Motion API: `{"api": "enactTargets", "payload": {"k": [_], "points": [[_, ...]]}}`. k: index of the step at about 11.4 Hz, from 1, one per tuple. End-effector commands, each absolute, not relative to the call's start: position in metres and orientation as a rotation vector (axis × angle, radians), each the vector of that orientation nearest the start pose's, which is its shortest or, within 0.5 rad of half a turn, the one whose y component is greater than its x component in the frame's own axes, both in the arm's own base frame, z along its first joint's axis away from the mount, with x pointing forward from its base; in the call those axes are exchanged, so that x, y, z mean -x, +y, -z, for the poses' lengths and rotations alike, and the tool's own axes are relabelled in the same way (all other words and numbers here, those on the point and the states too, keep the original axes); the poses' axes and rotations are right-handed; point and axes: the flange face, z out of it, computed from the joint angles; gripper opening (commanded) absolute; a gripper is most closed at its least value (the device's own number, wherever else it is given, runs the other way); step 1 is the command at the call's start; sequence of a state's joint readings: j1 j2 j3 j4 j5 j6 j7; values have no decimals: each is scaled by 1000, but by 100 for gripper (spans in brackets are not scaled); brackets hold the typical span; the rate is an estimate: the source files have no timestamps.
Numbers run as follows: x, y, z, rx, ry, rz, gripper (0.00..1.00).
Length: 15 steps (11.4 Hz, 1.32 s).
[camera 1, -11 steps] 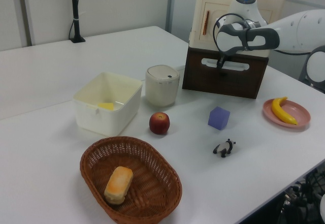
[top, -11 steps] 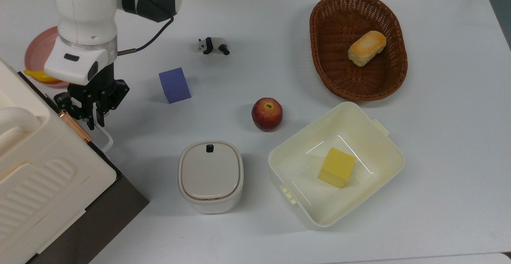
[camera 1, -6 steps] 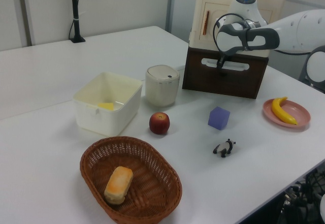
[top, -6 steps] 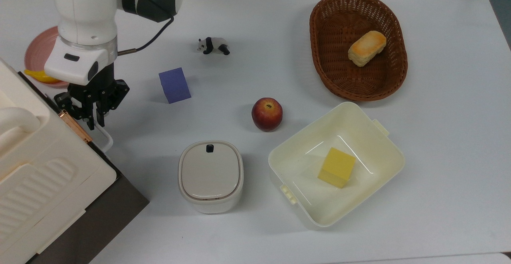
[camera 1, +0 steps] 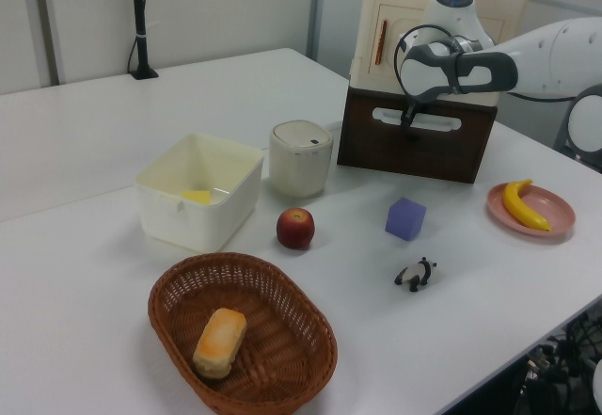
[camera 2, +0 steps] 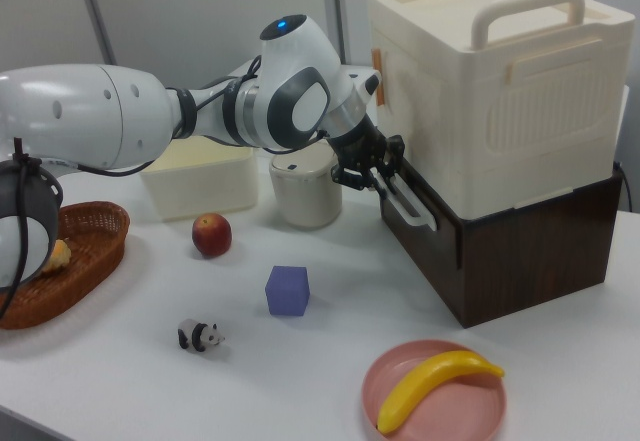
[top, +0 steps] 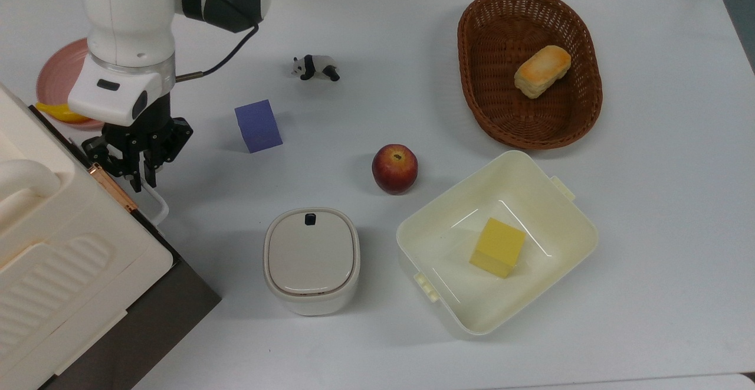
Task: Slide open the drawer
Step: 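Close the gripper on the white drawer handle, then pull the handle outward, sliding the brown drawer out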
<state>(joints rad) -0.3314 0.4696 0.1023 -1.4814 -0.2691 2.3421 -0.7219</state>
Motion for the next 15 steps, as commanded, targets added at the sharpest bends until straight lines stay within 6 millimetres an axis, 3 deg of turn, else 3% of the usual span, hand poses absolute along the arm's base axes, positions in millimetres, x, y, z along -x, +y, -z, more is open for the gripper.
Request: {"api": "enactTargets", "payload": {"k": [1, 15], "points": [[-698, -149, -453, 3252, -1073, 484, 2], [-679, -142, -459, 3235, -1139, 444, 2]]}}
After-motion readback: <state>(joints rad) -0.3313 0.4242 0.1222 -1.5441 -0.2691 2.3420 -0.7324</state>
